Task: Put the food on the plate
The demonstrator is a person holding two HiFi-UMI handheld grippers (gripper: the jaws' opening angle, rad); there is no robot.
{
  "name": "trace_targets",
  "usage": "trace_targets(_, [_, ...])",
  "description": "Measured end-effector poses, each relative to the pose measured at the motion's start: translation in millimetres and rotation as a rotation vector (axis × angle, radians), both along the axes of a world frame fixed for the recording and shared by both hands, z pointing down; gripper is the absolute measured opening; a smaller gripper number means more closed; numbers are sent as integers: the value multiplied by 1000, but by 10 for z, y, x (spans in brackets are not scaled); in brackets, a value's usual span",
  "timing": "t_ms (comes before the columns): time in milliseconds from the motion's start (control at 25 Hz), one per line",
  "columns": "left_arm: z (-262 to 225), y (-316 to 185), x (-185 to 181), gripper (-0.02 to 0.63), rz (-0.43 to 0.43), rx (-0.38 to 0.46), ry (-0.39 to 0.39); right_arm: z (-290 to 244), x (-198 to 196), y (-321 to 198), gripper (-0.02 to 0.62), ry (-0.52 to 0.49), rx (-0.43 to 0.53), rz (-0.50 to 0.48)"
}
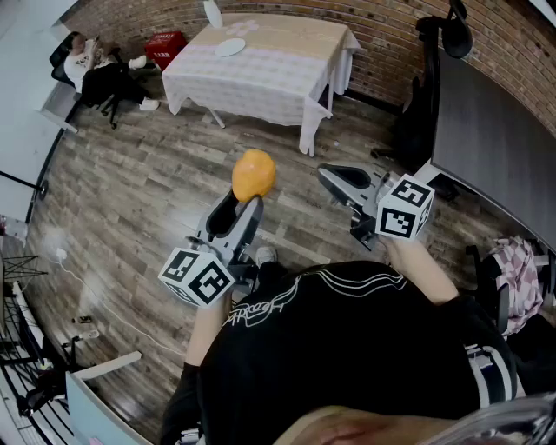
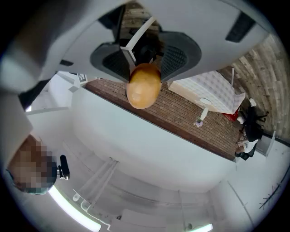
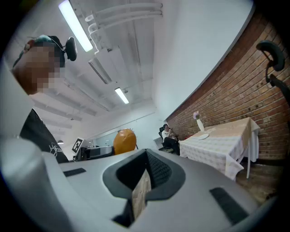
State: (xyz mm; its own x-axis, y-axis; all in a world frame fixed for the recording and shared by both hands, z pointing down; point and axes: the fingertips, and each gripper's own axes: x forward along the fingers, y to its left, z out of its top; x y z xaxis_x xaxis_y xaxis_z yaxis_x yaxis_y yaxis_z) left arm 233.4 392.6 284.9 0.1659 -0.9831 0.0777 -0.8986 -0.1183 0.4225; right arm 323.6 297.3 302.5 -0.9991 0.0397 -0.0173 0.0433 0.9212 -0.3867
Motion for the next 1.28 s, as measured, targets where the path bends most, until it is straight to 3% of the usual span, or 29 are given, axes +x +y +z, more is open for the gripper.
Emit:
trace_targets(400, [39, -120, 90, 213, -5, -10, 33, 25, 76, -45, -3, -1, 21, -26])
trace_targets(680, [175, -231, 0, 213, -2, -36, 63, 226, -34, -147, -3, 47, -27, -26])
trace_targets(1000, [290, -524, -357, 213, 12, -50, 80, 356, -367, -428, -3, 65, -54, -16])
trace_targets(1280, [425, -1006, -957, 213, 31, -88, 108, 475, -907, -918, -3, 76, -100, 18])
